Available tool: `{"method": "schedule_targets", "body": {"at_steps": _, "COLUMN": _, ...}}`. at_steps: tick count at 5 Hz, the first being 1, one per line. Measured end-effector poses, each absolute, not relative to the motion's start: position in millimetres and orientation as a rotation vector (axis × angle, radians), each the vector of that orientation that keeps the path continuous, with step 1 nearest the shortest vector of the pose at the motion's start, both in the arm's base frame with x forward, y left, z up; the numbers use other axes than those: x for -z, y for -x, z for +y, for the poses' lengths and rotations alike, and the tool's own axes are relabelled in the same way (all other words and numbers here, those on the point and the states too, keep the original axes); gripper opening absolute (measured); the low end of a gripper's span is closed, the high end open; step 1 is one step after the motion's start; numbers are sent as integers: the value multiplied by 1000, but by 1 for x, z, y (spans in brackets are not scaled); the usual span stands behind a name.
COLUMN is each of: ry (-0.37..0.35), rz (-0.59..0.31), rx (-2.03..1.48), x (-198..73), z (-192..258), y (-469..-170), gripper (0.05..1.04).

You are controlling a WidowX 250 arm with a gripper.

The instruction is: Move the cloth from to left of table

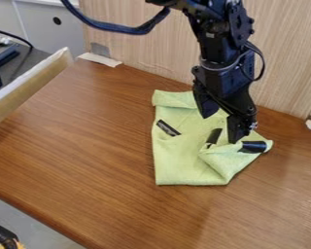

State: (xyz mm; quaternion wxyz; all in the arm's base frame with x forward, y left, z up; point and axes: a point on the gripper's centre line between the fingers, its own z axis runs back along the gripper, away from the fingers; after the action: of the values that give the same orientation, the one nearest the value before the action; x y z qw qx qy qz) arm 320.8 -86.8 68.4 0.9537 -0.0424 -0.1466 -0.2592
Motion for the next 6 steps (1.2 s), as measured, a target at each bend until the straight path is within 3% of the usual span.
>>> {"method": "schedule_targets", "body": {"at_steps": 3, "ry": 20, "rz": -204, "rx": 398, "x": -23, "z": -53, "y": -300, "gripper": 1000}}
{"method": "schedule_targets", "body": {"at_steps": 6, "ry": -137, "rz": -62, "rx": 340, "x": 25, "z": -37, "y": -293, "gripper": 1000}}
